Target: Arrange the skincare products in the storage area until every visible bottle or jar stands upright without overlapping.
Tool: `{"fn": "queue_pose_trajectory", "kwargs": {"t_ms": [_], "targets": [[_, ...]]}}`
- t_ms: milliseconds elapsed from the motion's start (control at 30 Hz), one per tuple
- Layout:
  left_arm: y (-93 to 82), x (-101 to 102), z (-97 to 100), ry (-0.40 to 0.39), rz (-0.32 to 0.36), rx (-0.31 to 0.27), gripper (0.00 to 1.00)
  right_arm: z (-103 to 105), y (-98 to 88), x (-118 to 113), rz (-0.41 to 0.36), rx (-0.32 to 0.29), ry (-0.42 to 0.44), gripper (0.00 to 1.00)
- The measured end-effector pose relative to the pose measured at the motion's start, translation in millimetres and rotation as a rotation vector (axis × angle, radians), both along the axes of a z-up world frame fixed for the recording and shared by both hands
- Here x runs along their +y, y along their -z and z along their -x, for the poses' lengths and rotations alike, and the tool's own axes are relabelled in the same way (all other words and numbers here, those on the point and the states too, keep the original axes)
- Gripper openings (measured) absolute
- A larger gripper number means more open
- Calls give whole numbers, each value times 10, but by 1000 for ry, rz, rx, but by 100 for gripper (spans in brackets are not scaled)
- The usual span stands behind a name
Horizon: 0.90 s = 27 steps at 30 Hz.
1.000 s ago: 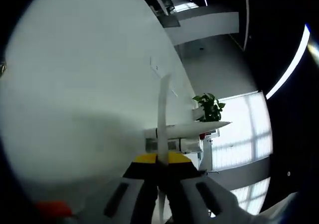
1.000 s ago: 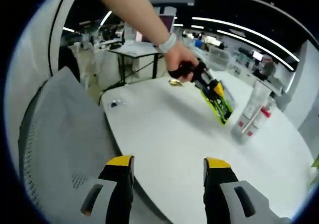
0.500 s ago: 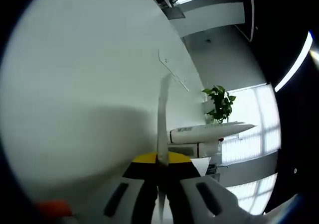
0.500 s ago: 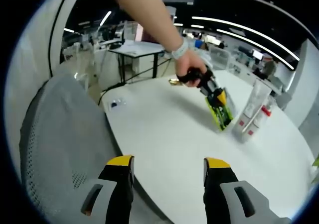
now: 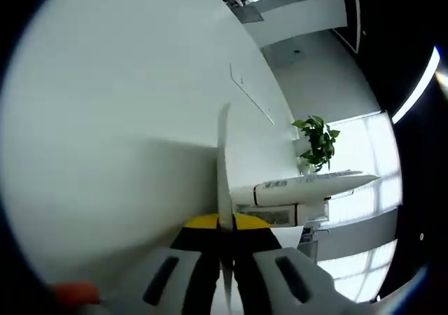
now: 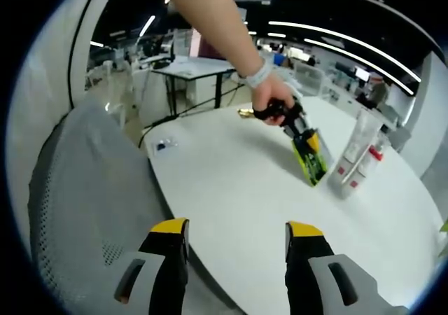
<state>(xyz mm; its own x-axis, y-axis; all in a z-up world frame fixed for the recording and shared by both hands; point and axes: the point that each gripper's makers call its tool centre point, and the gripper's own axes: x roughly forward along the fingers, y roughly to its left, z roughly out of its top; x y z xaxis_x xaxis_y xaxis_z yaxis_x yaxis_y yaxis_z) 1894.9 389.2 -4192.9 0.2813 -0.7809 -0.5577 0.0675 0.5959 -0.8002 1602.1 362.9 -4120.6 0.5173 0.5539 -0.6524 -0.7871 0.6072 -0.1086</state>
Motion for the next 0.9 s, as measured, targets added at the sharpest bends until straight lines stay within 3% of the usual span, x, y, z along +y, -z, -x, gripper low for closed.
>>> {"fn": "queue_pose_trajectory", "kwargs": {"t_ms": [267, 467, 667, 733, 900], "targets": [[35, 18, -43, 81, -190, -109, 5, -3, 12, -8, 11, -2, -1, 56], [132, 81, -21, 134, -322, -148, 12, -2, 17, -14, 19, -5, -3, 56], [117, 92, -47, 145, -387, -159, 16, -5, 15, -22, 22, -9, -2, 56], [180, 189, -36, 143, -464, -130, 19, -5, 11, -19, 22, -13, -5, 55], [146, 203, -26, 163, -525, -172, 24, -4, 11, -23, 26, -15, -6, 55]]}}
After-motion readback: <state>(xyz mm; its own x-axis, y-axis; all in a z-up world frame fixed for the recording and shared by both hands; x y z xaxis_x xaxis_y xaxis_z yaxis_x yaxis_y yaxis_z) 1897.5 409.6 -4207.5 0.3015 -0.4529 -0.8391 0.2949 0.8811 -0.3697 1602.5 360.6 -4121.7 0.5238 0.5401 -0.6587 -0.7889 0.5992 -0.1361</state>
